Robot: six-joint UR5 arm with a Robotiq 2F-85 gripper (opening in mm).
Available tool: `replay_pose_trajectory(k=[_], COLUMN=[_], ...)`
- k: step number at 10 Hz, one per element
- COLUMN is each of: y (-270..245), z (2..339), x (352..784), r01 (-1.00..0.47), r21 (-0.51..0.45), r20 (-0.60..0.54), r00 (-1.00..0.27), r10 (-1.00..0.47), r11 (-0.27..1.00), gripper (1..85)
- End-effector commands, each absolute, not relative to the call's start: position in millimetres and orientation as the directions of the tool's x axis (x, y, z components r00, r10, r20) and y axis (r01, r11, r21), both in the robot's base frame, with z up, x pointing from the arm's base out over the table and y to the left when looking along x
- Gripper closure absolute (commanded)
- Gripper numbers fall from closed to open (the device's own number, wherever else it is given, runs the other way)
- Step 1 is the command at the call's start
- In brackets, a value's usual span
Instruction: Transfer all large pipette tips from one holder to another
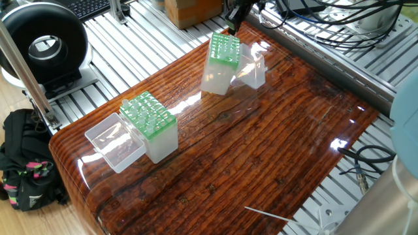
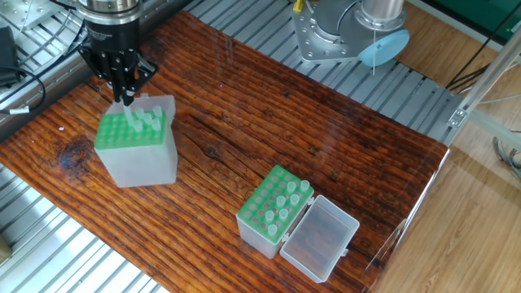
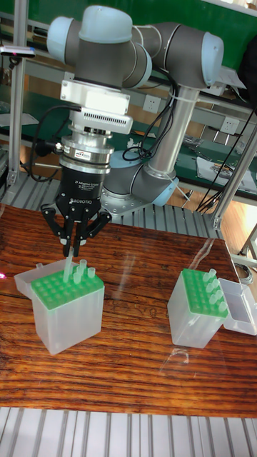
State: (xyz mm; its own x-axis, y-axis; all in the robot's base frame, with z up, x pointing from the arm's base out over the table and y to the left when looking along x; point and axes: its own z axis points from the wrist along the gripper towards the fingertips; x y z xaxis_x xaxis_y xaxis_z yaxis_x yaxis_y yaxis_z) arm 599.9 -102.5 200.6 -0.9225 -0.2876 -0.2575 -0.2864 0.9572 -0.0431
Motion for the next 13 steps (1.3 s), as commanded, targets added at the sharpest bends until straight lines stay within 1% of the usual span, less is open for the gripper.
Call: replay_pose_trajectory(k=[1,8,11,13], y=[-104,-110,-105,-106], z=[202,196,196,196], x=[599,573,572,574], r01=[-0.296,-0.302,-0.308,-0.316], r21=[-0.047,-0.038,-0.022,-0.029], r20=[-0.253,-0.151,-0.153,-0.159], r00=[-0.921,-0.941,-0.939,-0.935], r10=[-0.298,-0.304,-0.307,-0.316], r11=[0.954,0.953,0.951,0.948], gripper=[84.7,84.7,84.7,84.7])
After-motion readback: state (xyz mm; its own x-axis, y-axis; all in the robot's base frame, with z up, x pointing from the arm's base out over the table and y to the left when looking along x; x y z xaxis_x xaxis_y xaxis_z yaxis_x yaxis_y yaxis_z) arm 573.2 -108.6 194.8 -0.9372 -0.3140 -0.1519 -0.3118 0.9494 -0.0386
